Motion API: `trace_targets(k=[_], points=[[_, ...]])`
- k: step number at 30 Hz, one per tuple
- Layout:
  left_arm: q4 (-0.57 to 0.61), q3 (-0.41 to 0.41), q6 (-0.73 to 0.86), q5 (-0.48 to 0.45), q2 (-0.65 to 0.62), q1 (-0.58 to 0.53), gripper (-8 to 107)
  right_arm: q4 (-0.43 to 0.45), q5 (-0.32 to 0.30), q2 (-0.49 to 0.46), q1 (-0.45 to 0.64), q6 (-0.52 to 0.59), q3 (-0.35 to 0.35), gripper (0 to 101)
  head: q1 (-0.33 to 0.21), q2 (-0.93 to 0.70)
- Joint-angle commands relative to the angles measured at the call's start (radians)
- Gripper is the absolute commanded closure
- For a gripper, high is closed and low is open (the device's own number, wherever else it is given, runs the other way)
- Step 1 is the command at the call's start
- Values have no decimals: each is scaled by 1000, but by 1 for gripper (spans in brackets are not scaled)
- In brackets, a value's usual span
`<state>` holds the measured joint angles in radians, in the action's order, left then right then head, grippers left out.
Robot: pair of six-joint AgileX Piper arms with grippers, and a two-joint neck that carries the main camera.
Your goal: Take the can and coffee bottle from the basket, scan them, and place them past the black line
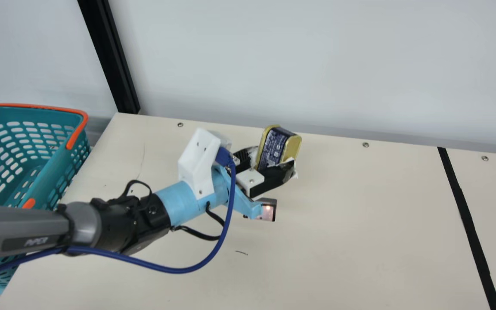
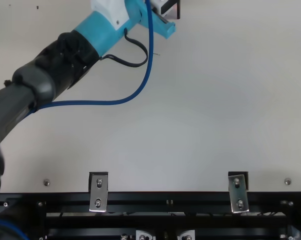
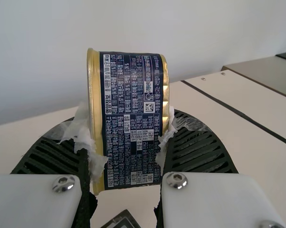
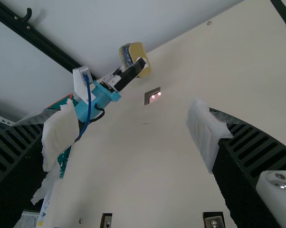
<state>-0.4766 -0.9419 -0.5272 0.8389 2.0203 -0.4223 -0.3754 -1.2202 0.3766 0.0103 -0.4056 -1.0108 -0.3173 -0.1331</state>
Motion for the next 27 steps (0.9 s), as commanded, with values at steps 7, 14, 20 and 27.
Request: trace_targets(k=[7,14,20,27], points=[[-52,-65,49,-327,-220,-13,89,0,0,0,0,0,0,0,-7,11],[-49,-115,136,-429,-305,-2,89,0,0,0,0,0,0,0,-7,11],[-37,-111,167,-525,-319,-4,89,0,0,0,0,0,0,0,-7,11],[11,-135,194,-604,-356,-9,89,0,0,0,0,0,0,0,-7,11]])
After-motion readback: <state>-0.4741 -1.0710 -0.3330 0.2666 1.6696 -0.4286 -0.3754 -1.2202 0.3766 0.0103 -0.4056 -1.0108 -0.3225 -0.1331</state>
